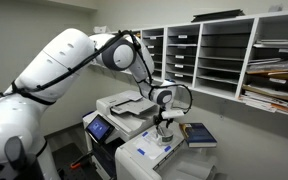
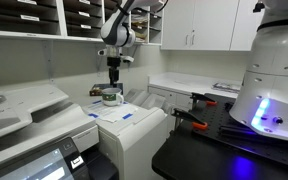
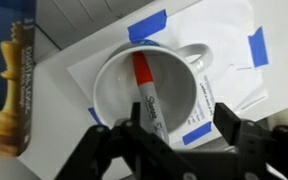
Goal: Remove the red marker from the white and green mug
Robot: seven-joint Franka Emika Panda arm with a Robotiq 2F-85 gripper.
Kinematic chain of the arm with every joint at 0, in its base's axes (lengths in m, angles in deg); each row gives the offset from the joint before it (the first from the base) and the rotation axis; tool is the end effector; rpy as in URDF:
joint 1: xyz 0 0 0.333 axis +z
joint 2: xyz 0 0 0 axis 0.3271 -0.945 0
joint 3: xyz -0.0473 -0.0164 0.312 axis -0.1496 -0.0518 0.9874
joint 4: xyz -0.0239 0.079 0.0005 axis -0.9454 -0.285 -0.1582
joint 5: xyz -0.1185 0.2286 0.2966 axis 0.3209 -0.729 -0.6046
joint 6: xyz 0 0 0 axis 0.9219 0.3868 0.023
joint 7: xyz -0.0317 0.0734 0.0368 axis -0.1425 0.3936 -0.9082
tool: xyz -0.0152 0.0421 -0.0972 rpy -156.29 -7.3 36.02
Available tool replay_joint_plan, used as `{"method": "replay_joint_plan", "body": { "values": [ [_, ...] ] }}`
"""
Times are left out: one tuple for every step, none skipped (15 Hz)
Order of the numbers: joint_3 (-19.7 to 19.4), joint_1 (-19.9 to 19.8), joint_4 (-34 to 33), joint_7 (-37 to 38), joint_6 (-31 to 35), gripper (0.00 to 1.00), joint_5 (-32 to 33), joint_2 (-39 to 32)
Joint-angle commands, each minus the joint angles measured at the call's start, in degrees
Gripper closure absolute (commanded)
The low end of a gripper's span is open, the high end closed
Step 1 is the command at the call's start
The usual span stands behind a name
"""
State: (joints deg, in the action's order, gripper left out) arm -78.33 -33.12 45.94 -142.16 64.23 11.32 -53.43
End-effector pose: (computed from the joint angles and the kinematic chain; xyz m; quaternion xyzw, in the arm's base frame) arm 0.6620 -0.0626 0.1421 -0.8623 -0.5041 -0.0247 0.0427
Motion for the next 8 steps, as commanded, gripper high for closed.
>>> {"method": "replay_joint_plan", "body": {
  "values": [
    [1.5,-1.1,-4.3,-2.0,-0.3,0.32,-1.1,-3.6],
    [1.6,-1.0,-5.3,-1.9,-0.6,0.32,-0.9,-4.5],
    [1.8,-1.2,-6.2,-2.0,-0.7,0.35,-0.9,-5.3],
    [2.0,-1.3,-7.0,-2.2,-0.9,0.41,-0.9,-6.0],
    [2.0,-1.2,-7.8,-2.3,-1.1,0.40,-0.7,-6.7],
    [2.1,-1.3,-8.5,-2.6,-1.2,0.46,-0.7,-7.4],
    [2.2,-1.3,-9.1,-2.7,-1.6,0.46,-0.7,-7.9],
    [2.3,-1.3,-9.6,-2.8,-1.7,0.47,-0.7,-8.4]
  ]
}}
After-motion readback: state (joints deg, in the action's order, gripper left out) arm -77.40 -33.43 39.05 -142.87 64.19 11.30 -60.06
